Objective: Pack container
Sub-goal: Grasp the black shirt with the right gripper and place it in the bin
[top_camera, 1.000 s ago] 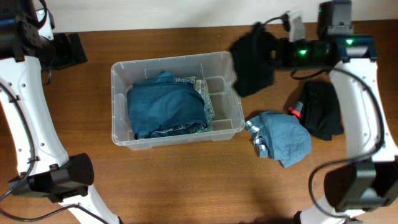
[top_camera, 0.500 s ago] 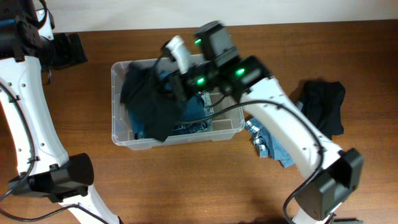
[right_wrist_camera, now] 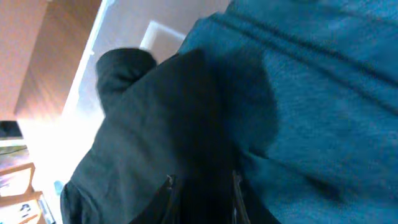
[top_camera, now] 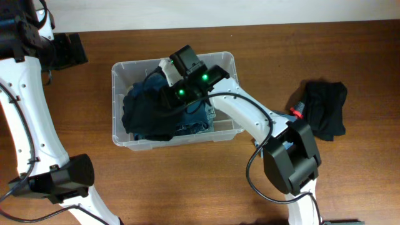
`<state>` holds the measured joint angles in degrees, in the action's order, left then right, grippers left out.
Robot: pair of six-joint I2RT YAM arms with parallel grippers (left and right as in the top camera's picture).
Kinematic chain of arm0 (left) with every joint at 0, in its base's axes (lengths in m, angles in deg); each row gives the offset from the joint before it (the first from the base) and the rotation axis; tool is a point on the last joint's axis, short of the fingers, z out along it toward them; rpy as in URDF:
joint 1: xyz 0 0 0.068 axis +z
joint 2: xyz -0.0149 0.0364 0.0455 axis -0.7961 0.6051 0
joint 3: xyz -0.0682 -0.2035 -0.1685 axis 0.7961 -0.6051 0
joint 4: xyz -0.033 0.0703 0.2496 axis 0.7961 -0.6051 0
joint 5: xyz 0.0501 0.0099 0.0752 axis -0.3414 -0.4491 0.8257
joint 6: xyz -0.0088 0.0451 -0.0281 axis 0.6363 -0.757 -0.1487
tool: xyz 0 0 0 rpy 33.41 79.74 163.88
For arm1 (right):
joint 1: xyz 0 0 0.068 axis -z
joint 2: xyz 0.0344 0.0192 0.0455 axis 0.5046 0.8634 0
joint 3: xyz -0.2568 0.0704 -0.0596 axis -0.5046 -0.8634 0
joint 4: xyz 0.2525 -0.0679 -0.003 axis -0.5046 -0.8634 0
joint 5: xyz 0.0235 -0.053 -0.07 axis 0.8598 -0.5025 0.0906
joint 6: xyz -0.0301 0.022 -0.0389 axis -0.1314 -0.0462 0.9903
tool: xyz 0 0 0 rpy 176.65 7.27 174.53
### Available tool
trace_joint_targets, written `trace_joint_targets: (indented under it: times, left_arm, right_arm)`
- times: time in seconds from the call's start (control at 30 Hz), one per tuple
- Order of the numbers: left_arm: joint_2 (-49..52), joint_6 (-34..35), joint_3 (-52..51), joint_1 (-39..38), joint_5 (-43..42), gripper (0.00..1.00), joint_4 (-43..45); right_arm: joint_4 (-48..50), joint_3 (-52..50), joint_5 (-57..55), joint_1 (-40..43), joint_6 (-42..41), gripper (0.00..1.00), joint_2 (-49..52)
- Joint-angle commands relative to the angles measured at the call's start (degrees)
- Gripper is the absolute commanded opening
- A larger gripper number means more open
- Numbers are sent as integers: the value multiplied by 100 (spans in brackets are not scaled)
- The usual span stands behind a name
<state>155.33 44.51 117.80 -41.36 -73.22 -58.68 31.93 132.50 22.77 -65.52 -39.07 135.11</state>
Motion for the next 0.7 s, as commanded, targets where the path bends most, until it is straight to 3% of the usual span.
trace_joint_targets:
  times: [0.0, 0.07, 0.27, 0.43, 0.67]
  left_arm:
    - [-17, -11, 66, 28, -7, 100, 9]
    - [-17, -11, 68, 28, -7, 100, 9]
    - [-17, -11, 68, 28, -7, 100, 9]
    - [-17, -11, 66, 28, -7, 99, 9]
    - [-17, -11, 66, 28, -7, 99, 9]
  right_arm:
    - [-33, 109, -173, 157, 229, 22, -481]
    - [-105, 109, -168, 249, 251, 22, -662]
    - [-929, 105, 540, 15, 1432, 21, -944]
    - [-1582, 2, 94, -546, 2142, 4, -424]
    - [-1561, -129, -284, -614, 2140, 4, 866]
